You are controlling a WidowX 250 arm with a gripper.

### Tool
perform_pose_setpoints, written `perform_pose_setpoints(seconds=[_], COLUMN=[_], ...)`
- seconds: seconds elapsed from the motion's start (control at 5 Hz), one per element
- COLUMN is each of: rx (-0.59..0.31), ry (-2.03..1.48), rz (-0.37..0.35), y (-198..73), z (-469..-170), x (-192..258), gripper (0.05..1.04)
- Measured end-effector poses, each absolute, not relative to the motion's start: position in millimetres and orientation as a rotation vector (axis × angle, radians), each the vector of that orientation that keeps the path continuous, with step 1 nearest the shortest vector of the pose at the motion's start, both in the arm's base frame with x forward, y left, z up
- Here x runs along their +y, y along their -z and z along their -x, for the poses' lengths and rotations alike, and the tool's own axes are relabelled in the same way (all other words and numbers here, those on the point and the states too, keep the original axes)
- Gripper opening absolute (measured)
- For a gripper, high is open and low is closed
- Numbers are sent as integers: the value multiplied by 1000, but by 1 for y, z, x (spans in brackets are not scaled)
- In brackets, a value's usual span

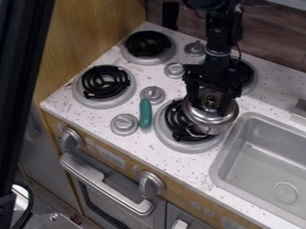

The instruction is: Removed the pot lid and put it on the bottom left burner

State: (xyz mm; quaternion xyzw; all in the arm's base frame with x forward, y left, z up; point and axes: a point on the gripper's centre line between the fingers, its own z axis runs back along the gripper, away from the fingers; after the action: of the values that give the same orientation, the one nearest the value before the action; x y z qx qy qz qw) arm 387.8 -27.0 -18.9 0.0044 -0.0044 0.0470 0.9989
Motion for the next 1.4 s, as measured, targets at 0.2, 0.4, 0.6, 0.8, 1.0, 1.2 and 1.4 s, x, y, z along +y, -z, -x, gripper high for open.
perform_pose_setpoints(seconds=[0.2, 0.4, 0.6, 0.8, 1.0, 1.2, 1.4], rx=[-13, -21, -11, 2, 2, -26, -125], ry=[-97, -100, -109, -106, -117, -144, -153], rz=[-8, -16, -30, -48, -63, -65, -66], y=[19, 18, 21, 22, 19, 7, -33], z=[-391, -392, -389, -384, -376, -378, -384], x=[-27, -25, -18, -15, -3, 20, 38], gripper=[953, 681, 396, 270, 269, 269, 269])
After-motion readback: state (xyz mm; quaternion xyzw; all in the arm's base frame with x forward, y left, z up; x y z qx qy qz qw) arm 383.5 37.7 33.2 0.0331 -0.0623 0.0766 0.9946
